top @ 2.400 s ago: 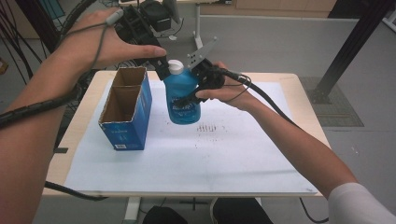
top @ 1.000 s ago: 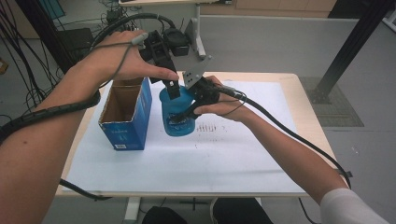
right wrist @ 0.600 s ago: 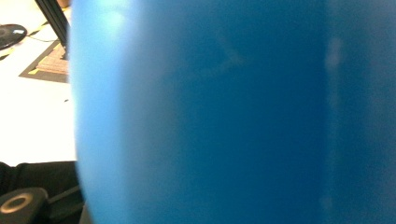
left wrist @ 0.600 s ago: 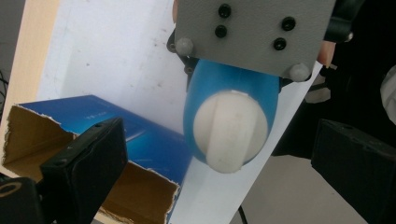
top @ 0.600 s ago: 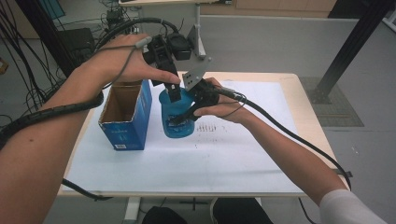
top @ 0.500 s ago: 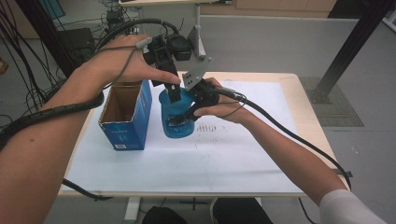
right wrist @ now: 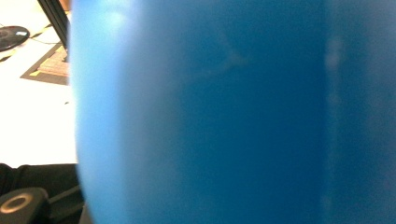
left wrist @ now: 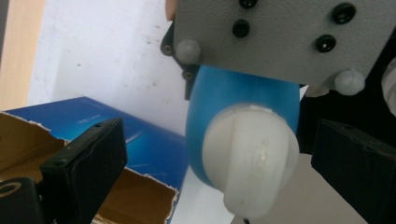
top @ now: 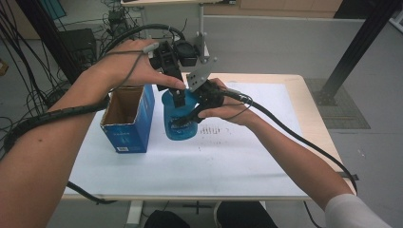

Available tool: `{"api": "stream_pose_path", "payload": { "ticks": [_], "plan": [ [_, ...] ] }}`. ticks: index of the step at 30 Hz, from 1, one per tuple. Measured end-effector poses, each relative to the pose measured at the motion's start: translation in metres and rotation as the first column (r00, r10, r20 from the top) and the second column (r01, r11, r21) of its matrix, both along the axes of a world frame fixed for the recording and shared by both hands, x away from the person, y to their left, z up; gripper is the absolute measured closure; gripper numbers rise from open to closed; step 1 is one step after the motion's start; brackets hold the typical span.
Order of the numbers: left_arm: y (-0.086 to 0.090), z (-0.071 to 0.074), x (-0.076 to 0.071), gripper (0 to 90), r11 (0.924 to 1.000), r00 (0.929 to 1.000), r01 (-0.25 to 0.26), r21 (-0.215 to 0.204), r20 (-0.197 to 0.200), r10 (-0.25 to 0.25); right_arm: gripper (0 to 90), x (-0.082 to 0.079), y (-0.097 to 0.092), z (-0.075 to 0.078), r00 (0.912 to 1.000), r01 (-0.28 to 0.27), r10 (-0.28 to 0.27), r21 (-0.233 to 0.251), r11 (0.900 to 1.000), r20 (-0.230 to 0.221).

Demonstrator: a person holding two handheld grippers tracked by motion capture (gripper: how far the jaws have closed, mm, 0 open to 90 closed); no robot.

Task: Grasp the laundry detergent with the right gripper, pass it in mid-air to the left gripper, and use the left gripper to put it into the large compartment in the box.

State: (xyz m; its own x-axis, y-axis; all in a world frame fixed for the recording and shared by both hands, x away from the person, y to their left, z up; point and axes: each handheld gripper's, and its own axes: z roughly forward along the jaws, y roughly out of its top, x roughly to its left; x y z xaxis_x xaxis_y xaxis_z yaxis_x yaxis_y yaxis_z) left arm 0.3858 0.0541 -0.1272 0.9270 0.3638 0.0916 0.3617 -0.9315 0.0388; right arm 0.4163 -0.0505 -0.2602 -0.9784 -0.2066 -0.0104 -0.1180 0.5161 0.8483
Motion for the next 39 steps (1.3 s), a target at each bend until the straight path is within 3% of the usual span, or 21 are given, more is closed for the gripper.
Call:
{"api": "stream_pose_path", "payload": {
  "ticks": [11, 34, 35, 36, 39],
  "plan": [
    [0.000, -0.009, 0.000, 4.1, 0.9998, 0.9990, 0.015, 0.013, -0.043, -0.015, 44.0, -0.003, 0.001, 0.001, 0.9999, -0.011, 0.011, 0.008, 0.9999, -0.007],
    [-0.003, -0.014, -0.002, 4.0, 0.9992, 0.9975, 0.036, 0.016, -0.062, -0.035, 43.9, -0.007, 0.000, 0.003, 0.9990, -0.019, 0.020, 0.018, 0.9997, -0.041],
    [-0.003, -0.014, -0.002, 4.1, 0.9993, 0.9976, 0.035, 0.016, -0.060, -0.034, 43.9, -0.007, -0.001, 0.003, 0.9990, -0.018, 0.018, 0.015, 0.9997, -0.041],
    [-0.003, -0.015, -0.002, 4.0, 0.9992, 0.9974, 0.036, 0.016, -0.063, -0.035, 43.9, -0.004, 0.001, 0.003, 0.9996, -0.026, 0.027, 0.049, 0.9985, -0.005],
    [-0.003, -0.017, -0.001, 4.1, 0.9993, 0.9971, 0.033, 0.017, -0.069, -0.032, 43.9, -0.004, 0.001, 0.003, 0.9996, -0.028, 0.028, 0.048, 0.9985, 0.000]
  ]
}}
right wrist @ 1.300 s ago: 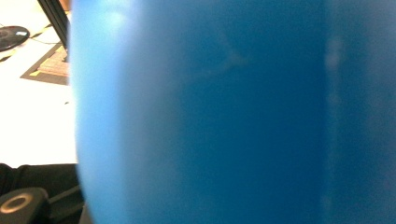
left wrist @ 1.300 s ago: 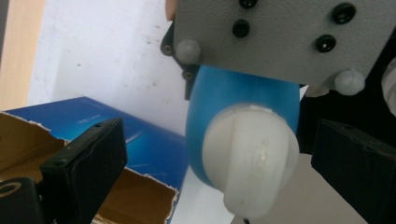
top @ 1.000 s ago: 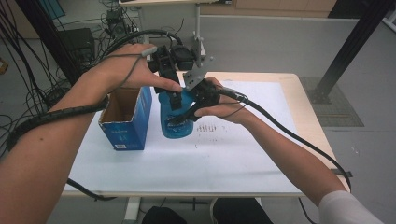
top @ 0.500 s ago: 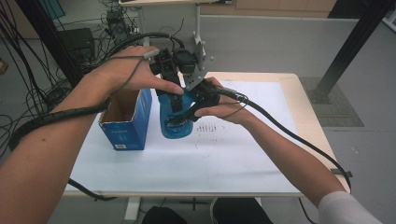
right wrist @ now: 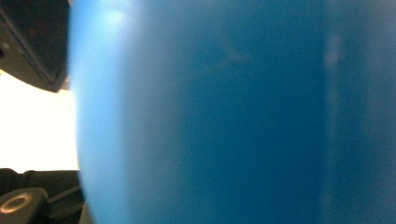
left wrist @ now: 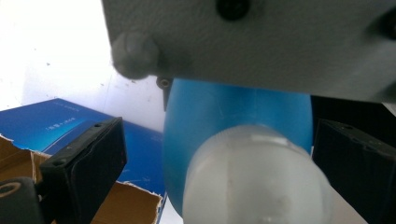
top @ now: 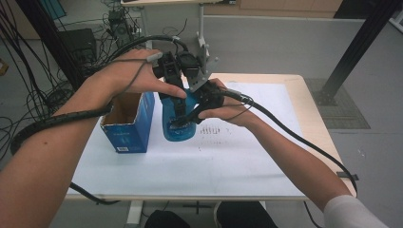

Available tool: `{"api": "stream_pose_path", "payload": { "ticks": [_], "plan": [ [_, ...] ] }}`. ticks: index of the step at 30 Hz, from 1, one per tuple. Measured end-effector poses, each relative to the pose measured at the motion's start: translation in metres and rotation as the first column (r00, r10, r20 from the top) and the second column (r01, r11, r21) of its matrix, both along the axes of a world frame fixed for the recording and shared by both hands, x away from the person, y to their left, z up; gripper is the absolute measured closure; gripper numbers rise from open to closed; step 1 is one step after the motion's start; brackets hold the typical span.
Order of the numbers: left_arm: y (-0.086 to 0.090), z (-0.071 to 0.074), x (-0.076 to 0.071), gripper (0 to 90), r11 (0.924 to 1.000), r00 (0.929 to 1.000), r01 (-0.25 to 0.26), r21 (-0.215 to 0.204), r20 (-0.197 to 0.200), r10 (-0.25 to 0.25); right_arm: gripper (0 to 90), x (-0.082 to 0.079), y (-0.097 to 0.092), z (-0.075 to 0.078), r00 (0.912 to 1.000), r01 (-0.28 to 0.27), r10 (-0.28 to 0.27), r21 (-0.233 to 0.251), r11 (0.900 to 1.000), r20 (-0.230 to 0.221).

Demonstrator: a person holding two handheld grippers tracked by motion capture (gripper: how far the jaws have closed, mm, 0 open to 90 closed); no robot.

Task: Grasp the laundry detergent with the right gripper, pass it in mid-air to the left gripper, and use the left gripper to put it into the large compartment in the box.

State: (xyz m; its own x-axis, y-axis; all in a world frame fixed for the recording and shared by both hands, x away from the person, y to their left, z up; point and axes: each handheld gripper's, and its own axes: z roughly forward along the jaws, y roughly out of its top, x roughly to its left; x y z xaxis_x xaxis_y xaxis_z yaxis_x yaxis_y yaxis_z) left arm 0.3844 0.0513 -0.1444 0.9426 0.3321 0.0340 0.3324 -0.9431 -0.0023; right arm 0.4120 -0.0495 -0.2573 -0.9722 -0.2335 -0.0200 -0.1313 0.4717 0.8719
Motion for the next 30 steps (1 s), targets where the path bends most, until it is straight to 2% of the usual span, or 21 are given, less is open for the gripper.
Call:
{"api": "stream_pose_path", "payload": {
  "ticks": [12, 13, 21, 27, 28, 30],
  "plan": [
    [-0.0010, -0.0007, -0.0012, 4.1, 1.0000, 1.0000, 0.003, -0.008, 0.004, -0.003, 43.9, -0.0001, -0.0004, 0.0010, 1.0000, -0.004, 0.004, 0.006, 1.0000, -0.006],
    [-0.0014, -0.0027, -0.0032, 4.1, 0.9991, 0.9995, -0.029, -0.031, 0.010, 0.029, 43.9, -0.0001, -0.0005, 0.0012, 1.0000, -0.004, 0.004, 0.007, 1.0000, -0.005],
    [-0.0009, -0.0046, -0.0022, 4.2, 0.9999, 0.9999, -0.011, -0.008, 0.003, 0.011, 43.9, -0.0010, -0.0008, 0.0021, 0.9999, -0.008, 0.008, 0.011, 0.9999, -0.011],
    [-0.0013, -0.0030, -0.0033, 4.2, 0.9996, 0.9998, -0.019, -0.019, 0.007, 0.019, 43.9, -0.0010, -0.0006, 0.0017, 1.0000, -0.007, 0.007, 0.014, 0.9999, -0.006],
    [-0.0016, -0.0022, -0.0021, 4.1, 1.0000, 1.0000, 0.000, -0.002, 0.000, 0.000, 43.9, -0.0022, -0.0009, 0.0025, 0.9997, 0.009, -0.009, 0.003, 1.0000, -0.024],
    [-0.0018, -0.0021, -0.0019, 4.2, 1.0000, 1.0000, 0.003, 0.002, -0.001, -0.003, 43.9, -0.0020, -0.0009, 0.0024, 0.9997, 0.007, -0.007, 0.005, 1.0000, -0.025]
  ]
}}
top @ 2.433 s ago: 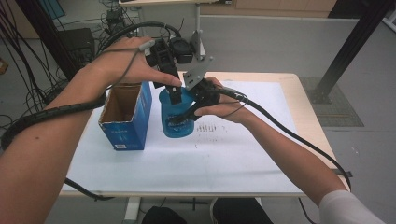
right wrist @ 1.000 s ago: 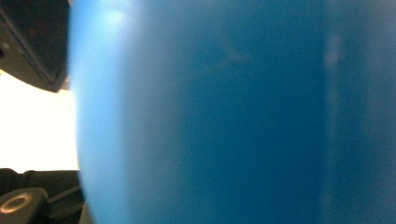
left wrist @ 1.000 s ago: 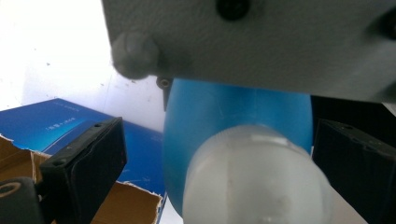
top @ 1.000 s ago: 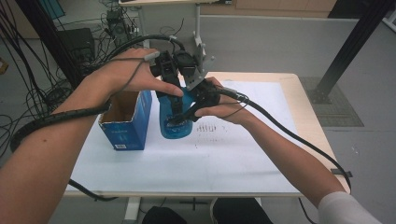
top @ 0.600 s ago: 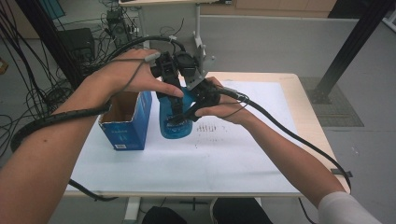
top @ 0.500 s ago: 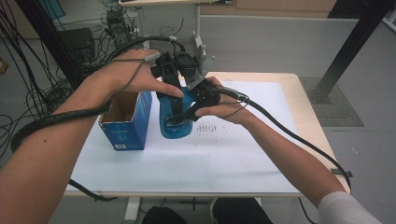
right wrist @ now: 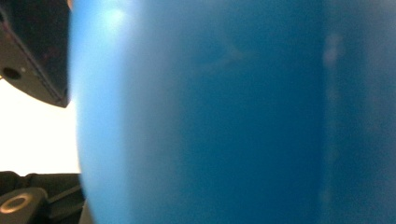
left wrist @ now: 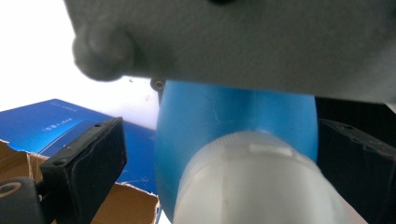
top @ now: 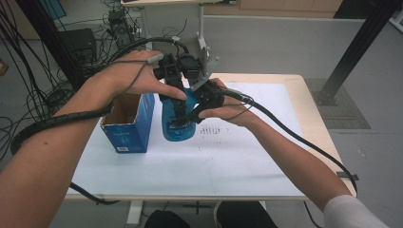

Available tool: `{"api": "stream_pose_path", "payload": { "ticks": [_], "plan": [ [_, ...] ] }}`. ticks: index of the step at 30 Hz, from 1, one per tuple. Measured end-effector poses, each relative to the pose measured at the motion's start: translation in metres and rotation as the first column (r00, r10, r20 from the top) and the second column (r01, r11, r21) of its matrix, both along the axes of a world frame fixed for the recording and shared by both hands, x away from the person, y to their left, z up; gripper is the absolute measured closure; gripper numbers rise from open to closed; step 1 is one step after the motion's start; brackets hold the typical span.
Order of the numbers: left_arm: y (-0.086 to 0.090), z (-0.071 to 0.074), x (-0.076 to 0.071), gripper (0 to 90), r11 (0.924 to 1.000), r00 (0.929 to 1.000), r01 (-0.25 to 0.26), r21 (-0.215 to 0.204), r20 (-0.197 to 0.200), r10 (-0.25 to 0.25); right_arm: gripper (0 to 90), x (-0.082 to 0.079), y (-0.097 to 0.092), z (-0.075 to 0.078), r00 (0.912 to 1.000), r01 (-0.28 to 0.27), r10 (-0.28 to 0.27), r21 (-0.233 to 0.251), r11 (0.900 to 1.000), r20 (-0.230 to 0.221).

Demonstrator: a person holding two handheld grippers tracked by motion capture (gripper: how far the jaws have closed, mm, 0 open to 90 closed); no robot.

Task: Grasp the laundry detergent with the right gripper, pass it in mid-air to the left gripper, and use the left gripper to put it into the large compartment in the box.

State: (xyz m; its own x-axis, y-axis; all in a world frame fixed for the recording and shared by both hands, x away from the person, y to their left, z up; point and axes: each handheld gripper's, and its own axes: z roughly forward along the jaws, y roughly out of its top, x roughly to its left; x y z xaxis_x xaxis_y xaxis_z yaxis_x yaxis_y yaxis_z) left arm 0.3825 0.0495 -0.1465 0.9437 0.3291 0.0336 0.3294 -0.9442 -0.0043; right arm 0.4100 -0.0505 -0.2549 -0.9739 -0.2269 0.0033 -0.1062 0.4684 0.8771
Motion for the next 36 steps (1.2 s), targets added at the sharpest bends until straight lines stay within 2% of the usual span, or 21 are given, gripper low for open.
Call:
{"api": "stream_pose_path", "payload": {
  "ticks": [3, 5, 7, 8, 11, 13, 14, 16, 17, 19, 20, 21, 22, 36],
  "plan": [
    [-0.0005, 0.0000, -0.0004, 4.2, 1.0000, 1.0000, -0.004, -0.006, 0.002, 0.004, 43.9, -0.0001, 0.0001, -0.0002, 1.0000, 0.001, -0.001, -0.002, 1.0000, 0.003],
    [-0.0008, 0.0009, 0.0009, 4.2, 0.9997, 0.9998, 0.020, 0.012, -0.005, -0.020, 43.9, 0.0001, 0.0000, -0.0003, 1.0000, 0.000, 0.000, -0.001, 1.0000, 0.003],
    [-0.0009, 0.0003, 0.0005, 4.2, 0.9999, 0.9999, 0.015, 0.007, -0.003, -0.015, 43.9, 0.0001, 0.0000, -0.0003, 1.0000, 0.000, 0.000, -0.001, 1.0000, 0.005],
    [-0.0008, 0.0003, 0.0004, 4.2, 0.9999, 0.9999, 0.014, 0.007, -0.003, -0.014, 43.8, 0.0025, 0.0008, -0.0013, 0.9994, -0.017, 0.017, 0.015, 0.9997, 0.030],
    [-0.0009, -0.0002, -0.0017, 4.2, 0.9997, 0.9999, -0.015, -0.018, 0.004, 0.015, 43.9, 0.0019, 0.0007, -0.0012, 0.9996, -0.014, 0.014, 0.013, 0.9998, 0.024],
    [-0.0010, 0.0001, -0.0021, 4.2, 0.9998, 0.9999, -0.016, -0.016, 0.004, 0.016, 43.9, 0.0011, 0.0005, -0.0009, 0.9998, -0.011, 0.011, 0.009, 0.9999, 0.016],
    [-0.0008, 0.0014, -0.0006, 4.2, 0.9999, 0.9999, 0.012, 0.007, 0.000, -0.012, 43.9, 0.0019, 0.0008, -0.0013, 0.9996, -0.013, 0.013, 0.014, 0.9998, 0.025],
    [-0.0006, 0.0014, -0.0009, 4.2, 1.0000, 1.0000, 0.007, 0.002, -0.001, -0.007, 43.9, 0.0020, 0.0008, -0.0012, 0.9996, -0.014, 0.013, 0.014, 0.9998, 0.023],
    [-0.0004, 0.0014, -0.0010, 4.3, 1.0000, 1.0000, 0.005, -0.002, -0.001, -0.005, 43.8, 0.0008, 0.0003, -0.0006, 0.9999, -0.009, 0.009, 0.005, 0.9999, 0.007],
    [0.0001, 0.0014, -0.0010, 4.2, 1.0000, 1.0000, 0.002, -0.004, 0.003, -0.002, 43.9, 0.0012, 0.0009, -0.0014, 0.9998, -0.009, 0.009, 0.011, 0.9999, 0.015],
    [0.0001, -0.0003, -0.0028, 4.2, 0.9994, 0.9996, -0.026, -0.023, 0.008, 0.026, 43.9, 0.0014, 0.0011, -0.0016, 0.9998, -0.011, 0.011, 0.012, 0.9999, 0.017],
    [0.0001, -0.0004, -0.0028, 4.2, 0.9995, 0.9997, -0.024, -0.020, 0.009, 0.024, 43.8, 0.0009, 0.0009, -0.0015, 0.9999, -0.009, 0.009, 0.008, 0.9999, 0.012],
    [0.0005, 0.0011, -0.0011, 4.2, 1.0000, 1.0000, 0.005, 0.001, 0.003, -0.005, 43.8, 0.0010, 0.0010, -0.0016, 0.9999, -0.009, 0.009, 0.009, 0.9999, 0.013],
    [-0.0010, 0.0014, -0.0012, 4.2, 0.9999, 0.9999, 0.010, -0.001, 0.001, -0.010, 43.8, 0.0010, 0.0007, -0.0011, 0.9999, -0.009, 0.009, 0.011, 0.9999, 0.015]
  ]
}}
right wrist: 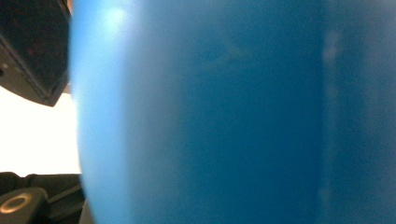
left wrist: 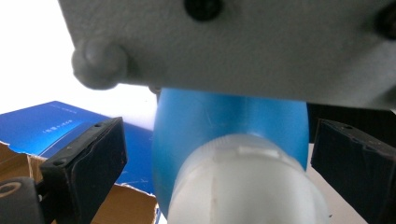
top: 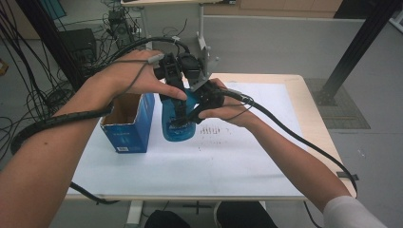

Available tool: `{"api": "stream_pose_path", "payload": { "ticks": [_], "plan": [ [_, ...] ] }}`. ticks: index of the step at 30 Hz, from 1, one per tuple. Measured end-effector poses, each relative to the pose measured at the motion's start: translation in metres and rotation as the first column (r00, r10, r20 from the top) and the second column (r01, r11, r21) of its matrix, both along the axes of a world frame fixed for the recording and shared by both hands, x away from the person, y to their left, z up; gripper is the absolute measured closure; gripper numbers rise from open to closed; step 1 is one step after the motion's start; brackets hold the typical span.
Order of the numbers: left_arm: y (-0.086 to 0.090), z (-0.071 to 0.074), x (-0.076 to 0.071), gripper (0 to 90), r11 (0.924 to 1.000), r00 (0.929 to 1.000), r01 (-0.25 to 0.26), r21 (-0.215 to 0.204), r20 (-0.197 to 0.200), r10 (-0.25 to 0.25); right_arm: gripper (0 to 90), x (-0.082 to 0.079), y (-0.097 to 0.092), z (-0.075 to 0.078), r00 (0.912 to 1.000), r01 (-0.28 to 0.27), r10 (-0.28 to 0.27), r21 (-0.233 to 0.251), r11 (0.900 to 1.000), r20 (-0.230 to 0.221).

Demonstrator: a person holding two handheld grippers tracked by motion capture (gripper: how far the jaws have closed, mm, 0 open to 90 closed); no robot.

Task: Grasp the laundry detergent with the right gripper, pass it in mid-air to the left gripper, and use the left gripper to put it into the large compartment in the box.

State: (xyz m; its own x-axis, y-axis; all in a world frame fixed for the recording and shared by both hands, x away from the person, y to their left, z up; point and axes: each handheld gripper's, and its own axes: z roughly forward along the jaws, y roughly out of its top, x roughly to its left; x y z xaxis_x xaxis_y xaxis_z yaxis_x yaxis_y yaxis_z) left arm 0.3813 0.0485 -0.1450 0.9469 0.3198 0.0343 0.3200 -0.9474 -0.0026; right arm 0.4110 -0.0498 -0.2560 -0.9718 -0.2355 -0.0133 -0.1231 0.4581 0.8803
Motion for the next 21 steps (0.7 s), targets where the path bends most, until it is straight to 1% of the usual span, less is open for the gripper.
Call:
{"api": "stream_pose_path", "payload": {
  "ticks": [4, 5, 10, 11, 12, 13, 14, 16, 21],
  "plan": [
    [0.0010, -0.0005, -0.0001, 4.2, 1.0000, 1.0000, 0.000, -0.001, 0.000, 0.000, 43.8, 0.0000, 0.0002, -0.0004, 1.0000, -0.004, 0.004, 0.000, 1.0000, 0.000],
    [0.0013, -0.0004, -0.0003, 4.2, 1.0000, 1.0000, -0.001, -0.002, -0.001, 0.001, 43.8, -0.0006, 0.0002, -0.0003, 1.0000, 0.001, -0.001, -0.004, 1.0000, -0.007],
    [0.0011, -0.0014, -0.0008, 4.1, 1.0000, 1.0000, 0.002, 0.006, -0.003, -0.002, 43.8, -0.0008, 0.0005, -0.0006, 1.0000, 0.002, -0.002, -0.005, 1.0000, -0.008],
    [0.0009, -0.0014, -0.0008, 4.1, 1.0000, 1.0000, 0.005, 0.006, -0.004, -0.005, 43.8, 0.0003, 0.0010, -0.0013, 0.9999, -0.008, 0.008, 0.004, 1.0000, 0.007],
    [0.0009, -0.0014, -0.0008, 4.2, 1.0000, 1.0000, 0.005, 0.006, -0.004, -0.005, 43.8, 0.0003, 0.0010, -0.0013, 0.9999, -0.008, 0.008, 0.004, 1.0000, 0.007],
    [0.0009, -0.0009, -0.0006, 4.1, 1.0000, 1.0000, 0.007, 0.005, -0.003, -0.007, 43.8, -0.0009, 0.0008, -0.0010, 1.0000, -0.001, 0.001, -0.004, 1.0000, -0.005],
    [0.0009, -0.0008, -0.0009, 4.1, 1.0000, 1.0000, 0.004, 0.001, -0.001, -0.004, 43.8, -0.0009, 0.0008, -0.0010, 1.0000, -0.001, 0.001, -0.004, 1.0000, -0.005],
    [0.0006, -0.0005, -0.0008, 4.3, 0.9999, 1.0000, 0.008, 0.008, -0.003, -0.008, 43.8, -0.0008, 0.0010, -0.0012, 1.0000, -0.002, 0.002, -0.004, 1.0000, -0.001],
    [0.0006, 0.0010, -0.0007, 4.2, 0.9999, 1.0000, 0.009, 0.008, -0.001, -0.009, 43.8, -0.0006, 0.0004, -0.0004, 1.0000, 0.001, -0.001, -0.004, 1.0000, -0.002]
  ]
}}
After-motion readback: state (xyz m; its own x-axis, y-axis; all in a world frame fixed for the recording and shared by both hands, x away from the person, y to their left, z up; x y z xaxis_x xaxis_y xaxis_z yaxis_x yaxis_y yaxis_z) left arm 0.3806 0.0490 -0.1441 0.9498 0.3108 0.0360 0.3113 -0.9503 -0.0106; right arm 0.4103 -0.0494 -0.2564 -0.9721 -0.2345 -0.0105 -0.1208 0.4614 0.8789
